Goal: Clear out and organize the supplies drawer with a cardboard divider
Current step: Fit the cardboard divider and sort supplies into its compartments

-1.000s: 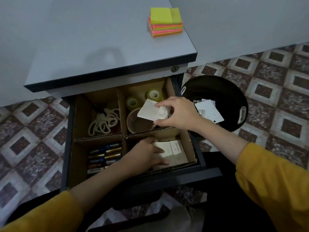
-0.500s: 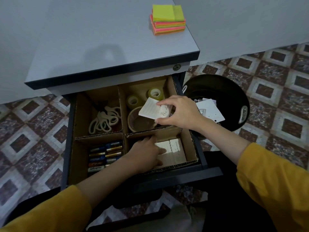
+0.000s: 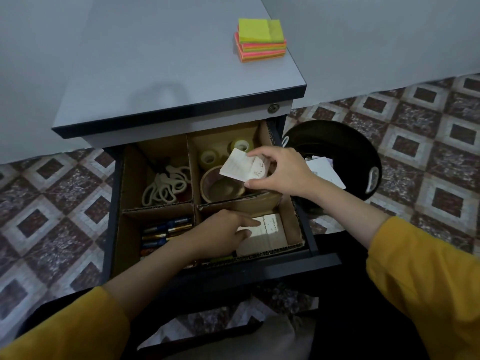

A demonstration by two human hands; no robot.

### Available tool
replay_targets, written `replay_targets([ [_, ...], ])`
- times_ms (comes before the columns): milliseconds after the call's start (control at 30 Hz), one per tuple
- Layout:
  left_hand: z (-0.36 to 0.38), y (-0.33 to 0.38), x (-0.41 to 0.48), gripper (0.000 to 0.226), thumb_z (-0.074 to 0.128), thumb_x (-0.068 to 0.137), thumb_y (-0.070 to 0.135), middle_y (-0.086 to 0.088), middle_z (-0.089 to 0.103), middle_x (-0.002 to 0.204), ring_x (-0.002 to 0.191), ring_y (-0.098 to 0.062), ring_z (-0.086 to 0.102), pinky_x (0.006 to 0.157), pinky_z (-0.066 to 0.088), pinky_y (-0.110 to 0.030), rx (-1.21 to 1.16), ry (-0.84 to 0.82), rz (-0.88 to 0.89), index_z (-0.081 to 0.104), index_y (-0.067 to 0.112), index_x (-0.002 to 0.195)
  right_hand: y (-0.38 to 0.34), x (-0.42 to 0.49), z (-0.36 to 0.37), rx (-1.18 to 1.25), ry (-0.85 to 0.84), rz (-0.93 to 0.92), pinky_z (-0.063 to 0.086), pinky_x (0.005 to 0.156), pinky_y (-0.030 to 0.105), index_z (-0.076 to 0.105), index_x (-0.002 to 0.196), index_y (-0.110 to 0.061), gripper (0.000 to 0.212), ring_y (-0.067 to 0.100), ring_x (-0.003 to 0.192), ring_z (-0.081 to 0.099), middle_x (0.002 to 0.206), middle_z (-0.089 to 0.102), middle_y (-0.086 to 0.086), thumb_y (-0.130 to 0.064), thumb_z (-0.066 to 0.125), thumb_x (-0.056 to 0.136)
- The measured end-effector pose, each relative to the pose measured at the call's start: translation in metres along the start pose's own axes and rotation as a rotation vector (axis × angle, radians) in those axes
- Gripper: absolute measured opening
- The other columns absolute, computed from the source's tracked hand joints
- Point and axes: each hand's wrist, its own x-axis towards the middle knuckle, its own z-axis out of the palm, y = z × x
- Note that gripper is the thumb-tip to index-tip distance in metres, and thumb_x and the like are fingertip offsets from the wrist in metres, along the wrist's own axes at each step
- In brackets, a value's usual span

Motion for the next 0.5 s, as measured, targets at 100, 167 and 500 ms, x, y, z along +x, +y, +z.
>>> replay_targets([
  [100, -0.016, -0.004, -0.024, 0.03, 0.056, 0.092, 0.022, 0.01, 0.06, 0.123, 0.112, -0.004, 0.054, 0.099, 0.042, -0.022, -0.052, 0.131, 0.035, 0.062, 0.022, 0.121, -0.002, -0.008, -0.011, 0.028, 0.019, 0.014, 0.05, 0.083, 0.028, 0.058, 0.122, -0.023, 0.064, 0.009, 0.103, 0.054, 0.116, 0.06, -0.007, -0.04, 0.081, 0.065],
  [167, -0.026, -0.012, -0.041, 0.028, 0.061, 0.089, 0.018, 0.013, 0.06, 0.116, 0.11, 0.001, 0.052, 0.095, 0.04, -0.009, -0.066, 0.209, 0.074, 0.065, 0.022, 0.117, -0.001, -0.013, -0.018, 0.027, 0.007, 0.019, 0.051, 0.087, 0.033, 0.057, 0.123, -0.022, 0.067, 0.01, 0.106, 0.054, 0.118, 0.06, -0.005, -0.037, 0.082, 0.063],
  [500, -0.045, -0.049, -0.048, 0.036, 0.059, 0.09, 0.019, 0.002, 0.047, 0.137, 0.129, -0.013, 0.039, 0.109, 0.034, -0.034, -0.024, 0.559, -0.072, 0.056, 0.021, 0.125, -0.02, -0.045, -0.037, -0.057, -0.208, -0.016, 0.048, 0.093, 0.034, 0.054, 0.126, -0.02, 0.071, 0.011, 0.108, 0.053, 0.123, 0.056, -0.006, -0.035, 0.082, 0.062],
])
